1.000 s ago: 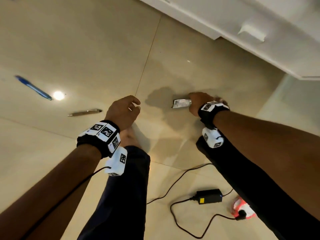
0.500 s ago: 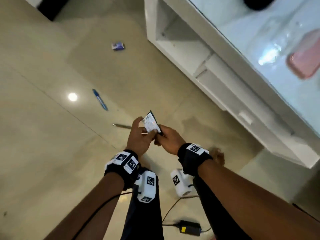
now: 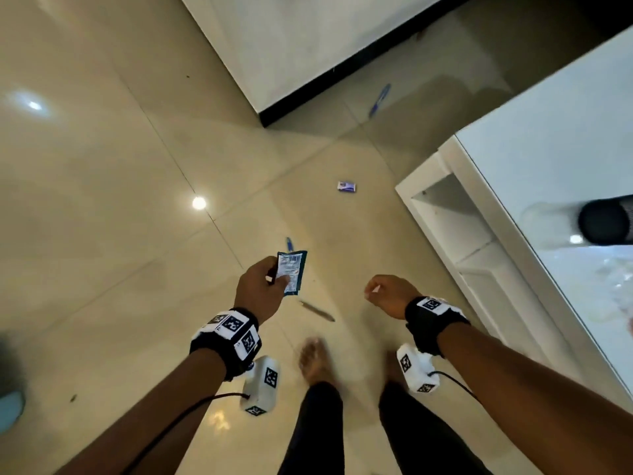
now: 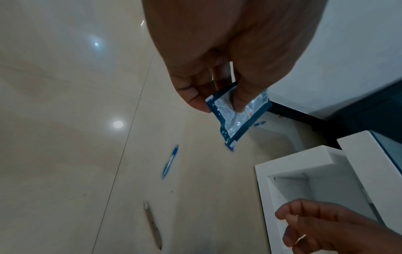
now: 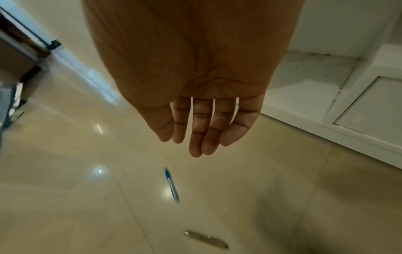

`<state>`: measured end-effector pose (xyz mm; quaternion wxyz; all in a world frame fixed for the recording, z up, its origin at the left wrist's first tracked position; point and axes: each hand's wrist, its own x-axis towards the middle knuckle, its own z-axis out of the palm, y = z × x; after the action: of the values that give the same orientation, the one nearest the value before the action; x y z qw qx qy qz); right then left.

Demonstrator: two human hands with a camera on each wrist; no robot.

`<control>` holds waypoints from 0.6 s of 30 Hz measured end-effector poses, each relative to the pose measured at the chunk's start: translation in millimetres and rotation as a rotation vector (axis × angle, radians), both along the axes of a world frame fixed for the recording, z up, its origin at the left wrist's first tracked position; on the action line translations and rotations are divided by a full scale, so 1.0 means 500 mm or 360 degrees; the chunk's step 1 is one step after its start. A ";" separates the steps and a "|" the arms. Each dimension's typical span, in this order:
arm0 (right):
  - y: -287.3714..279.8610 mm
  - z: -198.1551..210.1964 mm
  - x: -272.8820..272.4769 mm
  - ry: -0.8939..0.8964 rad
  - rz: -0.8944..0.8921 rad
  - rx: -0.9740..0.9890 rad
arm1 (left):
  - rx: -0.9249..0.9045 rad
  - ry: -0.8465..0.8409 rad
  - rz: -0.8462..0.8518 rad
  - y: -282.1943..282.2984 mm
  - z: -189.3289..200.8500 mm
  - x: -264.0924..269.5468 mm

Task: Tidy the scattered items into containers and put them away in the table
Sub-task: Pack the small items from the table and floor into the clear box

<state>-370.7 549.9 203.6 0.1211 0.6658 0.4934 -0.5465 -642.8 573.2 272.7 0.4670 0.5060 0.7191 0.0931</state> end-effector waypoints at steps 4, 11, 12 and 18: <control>0.109 -0.005 0.005 0.0057 -0.0201 0.0038 | -0.0069 -0.0001 -0.0024 0.091 -0.005 -0.001; 0.308 -0.070 0.027 0.0138 -0.0367 -0.0025 | -0.0175 -0.0018 -0.0086 0.308 -0.040 0.092; 0.340 -0.086 0.033 0.0153 -0.0409 -0.0049 | -0.0192 0.0015 -0.0175 0.351 -0.058 0.114; 0.494 -0.131 0.035 0.0174 -0.0828 -0.0090 | -0.0266 0.0179 -0.0449 0.543 -0.147 0.230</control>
<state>-353.4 796.8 138.2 -0.0316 0.7360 0.2961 -0.6079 -527.8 844.8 199.3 0.4750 0.5657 0.6712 -0.0620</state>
